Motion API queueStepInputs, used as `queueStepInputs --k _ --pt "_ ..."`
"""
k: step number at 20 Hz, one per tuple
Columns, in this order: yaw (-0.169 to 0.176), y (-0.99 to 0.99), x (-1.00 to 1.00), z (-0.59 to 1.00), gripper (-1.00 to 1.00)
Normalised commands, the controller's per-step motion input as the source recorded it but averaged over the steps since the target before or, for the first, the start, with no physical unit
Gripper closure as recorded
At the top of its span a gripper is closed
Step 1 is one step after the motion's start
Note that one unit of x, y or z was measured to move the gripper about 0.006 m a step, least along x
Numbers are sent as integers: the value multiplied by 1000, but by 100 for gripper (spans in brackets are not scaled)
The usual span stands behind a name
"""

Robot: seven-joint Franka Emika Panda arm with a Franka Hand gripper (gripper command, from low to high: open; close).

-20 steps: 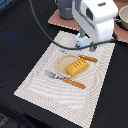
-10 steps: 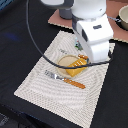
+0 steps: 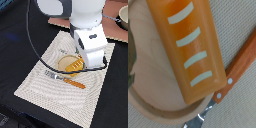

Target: Interact with the objects in diverse but meaningful ways.

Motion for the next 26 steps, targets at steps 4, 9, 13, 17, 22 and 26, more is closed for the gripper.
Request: queueStepInputs --k 4,9,13,17,22,26 --pt "22 -5 -10 -241 -100" --pt "20 0 -50 -234 -100" --pt "8 -21 -116 -159 -100" --pt "4 -1 -119 -62 -100" --pt "6 -1 -89 -42 100" --pt "8 -14 -74 -19 100"
